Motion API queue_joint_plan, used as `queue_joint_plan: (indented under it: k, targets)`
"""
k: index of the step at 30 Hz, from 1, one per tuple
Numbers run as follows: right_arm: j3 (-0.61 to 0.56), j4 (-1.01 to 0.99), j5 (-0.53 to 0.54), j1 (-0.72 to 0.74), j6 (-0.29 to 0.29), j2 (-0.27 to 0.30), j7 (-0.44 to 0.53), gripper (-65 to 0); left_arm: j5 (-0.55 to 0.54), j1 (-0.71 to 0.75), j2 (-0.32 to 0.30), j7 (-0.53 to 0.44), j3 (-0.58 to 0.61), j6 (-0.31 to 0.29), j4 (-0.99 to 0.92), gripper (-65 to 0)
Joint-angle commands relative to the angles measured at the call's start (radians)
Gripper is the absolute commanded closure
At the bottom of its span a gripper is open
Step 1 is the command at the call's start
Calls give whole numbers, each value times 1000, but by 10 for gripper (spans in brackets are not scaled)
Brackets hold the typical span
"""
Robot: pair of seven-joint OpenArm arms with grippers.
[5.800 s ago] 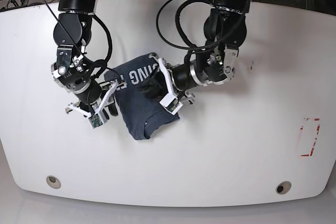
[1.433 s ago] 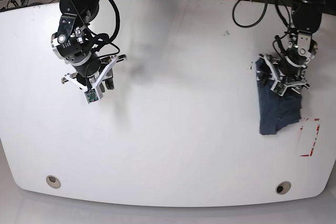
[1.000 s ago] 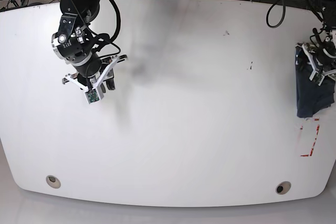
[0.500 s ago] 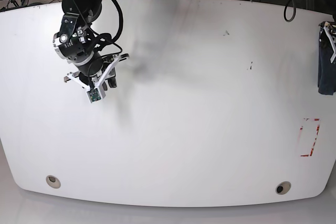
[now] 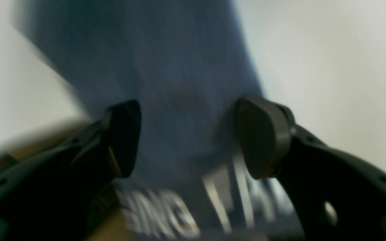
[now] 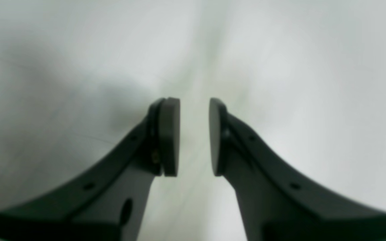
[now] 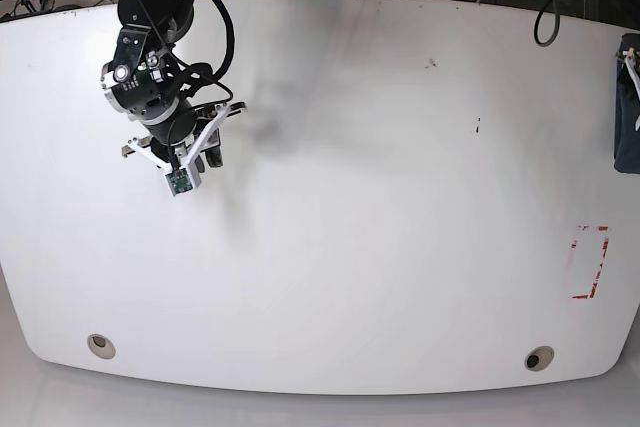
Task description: Fold the T-shirt properly
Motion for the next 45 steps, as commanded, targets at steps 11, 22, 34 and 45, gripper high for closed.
queue_joint_plan:
  k: [11,22,34,45]
  targets:
    - [5,13,-1,-46,71,11,289,-138,-7,-162,279,8,-8,9,378,-421]
    - [6,-185,-3,-198,63,63,797,-138,27,-149,539,-55,110,94,504,-349]
    - [39,-312,5,-414,60,83,1042,-138,25,181,743,-410,237,242,542,-347]
    - [129,-308,5,-620,70,5,1176,-138,16,547,759,-422,357,243,610,-346]
